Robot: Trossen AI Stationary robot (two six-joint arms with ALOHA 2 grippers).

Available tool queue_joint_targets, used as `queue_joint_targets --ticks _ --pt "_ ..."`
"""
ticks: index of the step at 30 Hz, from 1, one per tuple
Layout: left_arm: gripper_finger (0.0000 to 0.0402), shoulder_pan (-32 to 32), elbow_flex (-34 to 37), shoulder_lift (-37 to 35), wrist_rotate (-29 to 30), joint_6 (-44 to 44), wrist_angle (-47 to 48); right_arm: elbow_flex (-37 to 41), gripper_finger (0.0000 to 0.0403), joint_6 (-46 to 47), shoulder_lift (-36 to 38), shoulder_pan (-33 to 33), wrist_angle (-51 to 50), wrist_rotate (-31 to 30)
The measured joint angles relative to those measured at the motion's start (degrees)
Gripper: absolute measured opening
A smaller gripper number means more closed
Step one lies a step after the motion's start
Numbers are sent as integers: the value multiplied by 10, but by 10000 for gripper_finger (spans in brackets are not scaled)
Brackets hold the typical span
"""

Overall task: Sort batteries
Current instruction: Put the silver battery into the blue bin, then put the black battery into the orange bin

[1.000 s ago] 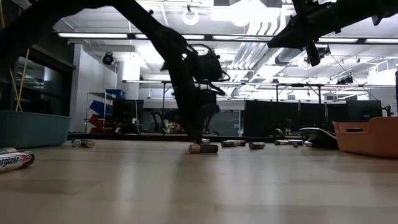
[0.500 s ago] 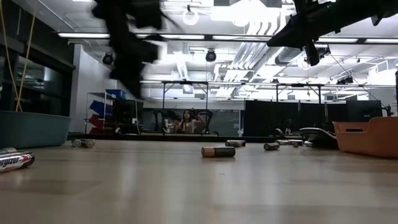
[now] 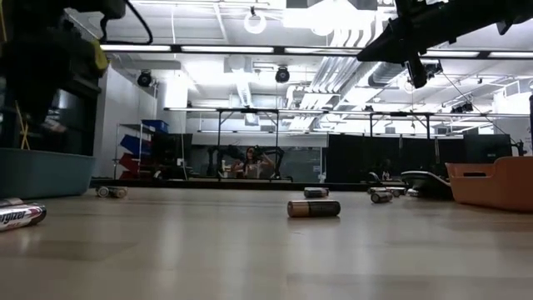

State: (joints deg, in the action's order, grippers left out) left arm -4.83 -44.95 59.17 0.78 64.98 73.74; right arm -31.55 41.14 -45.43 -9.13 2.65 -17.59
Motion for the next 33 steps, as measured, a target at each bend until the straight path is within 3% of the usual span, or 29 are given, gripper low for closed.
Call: queue_joint_targets --ticks 5,9,12,14,16,19,21,25,33 --pt "154 -5 10 13 -1 -12 -10 0 10 94 -5 1 9 42" --pt "221 -4 10 9 7 -32 -40 0 48 117 -44 15 87 147" --pt "247 -2 10 6 9 -36 -55 -30 85 112 -96 49 127 230" --pt "253 0 10 5 10 -37 -62 -75 106 81 -142 90 76 306" --pt "254 0 10 6 12 -43 -70 -126 120 27 -196 137 -40 355" --pt "252 0 10 6 14 -47 -80 -202 126 -101 -286 200 -217 349" --pt "251 0 10 5 14 -53 -84 -247 126 -175 -342 226 -282 323" --pt "250 0 10 4 14 -58 -98 -308 126 -259 -440 246 -307 287" --pt "250 -3 10 -7 10 -87 -111 -382 126 -374 -600 297 -309 285"
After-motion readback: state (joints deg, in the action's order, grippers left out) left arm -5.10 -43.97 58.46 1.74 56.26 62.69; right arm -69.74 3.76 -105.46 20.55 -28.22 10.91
